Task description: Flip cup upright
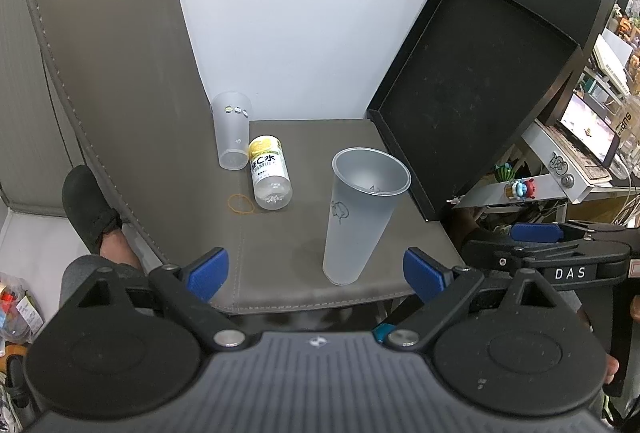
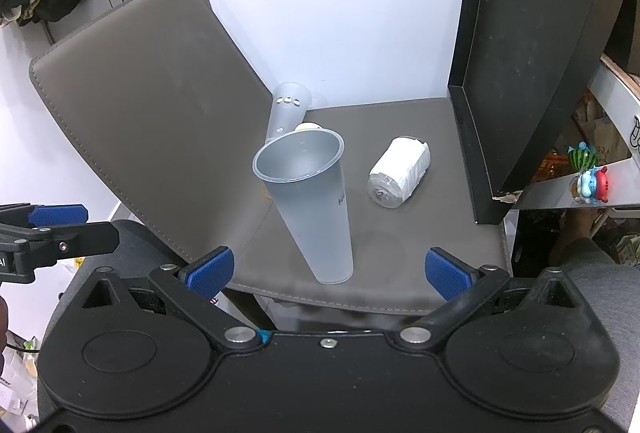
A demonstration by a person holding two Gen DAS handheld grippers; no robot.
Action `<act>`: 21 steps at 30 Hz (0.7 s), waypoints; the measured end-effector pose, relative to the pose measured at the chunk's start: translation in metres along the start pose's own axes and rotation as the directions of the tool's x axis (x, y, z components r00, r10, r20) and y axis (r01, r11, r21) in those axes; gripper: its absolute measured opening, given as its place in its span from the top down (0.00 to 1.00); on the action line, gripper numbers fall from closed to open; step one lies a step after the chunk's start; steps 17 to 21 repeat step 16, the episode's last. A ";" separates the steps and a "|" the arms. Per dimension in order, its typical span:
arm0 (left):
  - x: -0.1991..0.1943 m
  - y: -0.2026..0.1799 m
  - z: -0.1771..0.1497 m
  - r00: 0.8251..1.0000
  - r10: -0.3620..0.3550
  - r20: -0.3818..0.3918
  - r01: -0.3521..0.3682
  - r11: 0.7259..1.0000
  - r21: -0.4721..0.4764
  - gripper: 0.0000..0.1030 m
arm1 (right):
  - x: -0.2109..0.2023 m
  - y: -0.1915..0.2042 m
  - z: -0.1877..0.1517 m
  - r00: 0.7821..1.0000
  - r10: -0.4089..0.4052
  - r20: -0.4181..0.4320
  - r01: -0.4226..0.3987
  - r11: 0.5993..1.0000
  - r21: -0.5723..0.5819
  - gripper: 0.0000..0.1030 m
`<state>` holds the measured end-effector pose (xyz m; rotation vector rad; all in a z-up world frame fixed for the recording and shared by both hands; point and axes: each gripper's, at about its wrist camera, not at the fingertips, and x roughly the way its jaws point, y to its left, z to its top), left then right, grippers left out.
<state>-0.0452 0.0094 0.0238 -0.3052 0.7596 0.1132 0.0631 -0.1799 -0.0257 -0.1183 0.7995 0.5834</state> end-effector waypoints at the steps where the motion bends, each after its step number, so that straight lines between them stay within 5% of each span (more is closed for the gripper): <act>1: 0.000 0.000 0.000 1.000 -0.001 -0.001 0.001 1.000 -0.002 0.09 | 0.000 0.000 0.000 1.000 0.001 -0.001 -0.001 1.000 0.000 0.00; 21: -0.001 -0.001 0.001 1.000 0.004 0.013 -0.004 1.000 0.009 0.09 | 0.002 0.002 0.001 1.000 0.000 -0.009 0.000 1.000 -0.008 0.00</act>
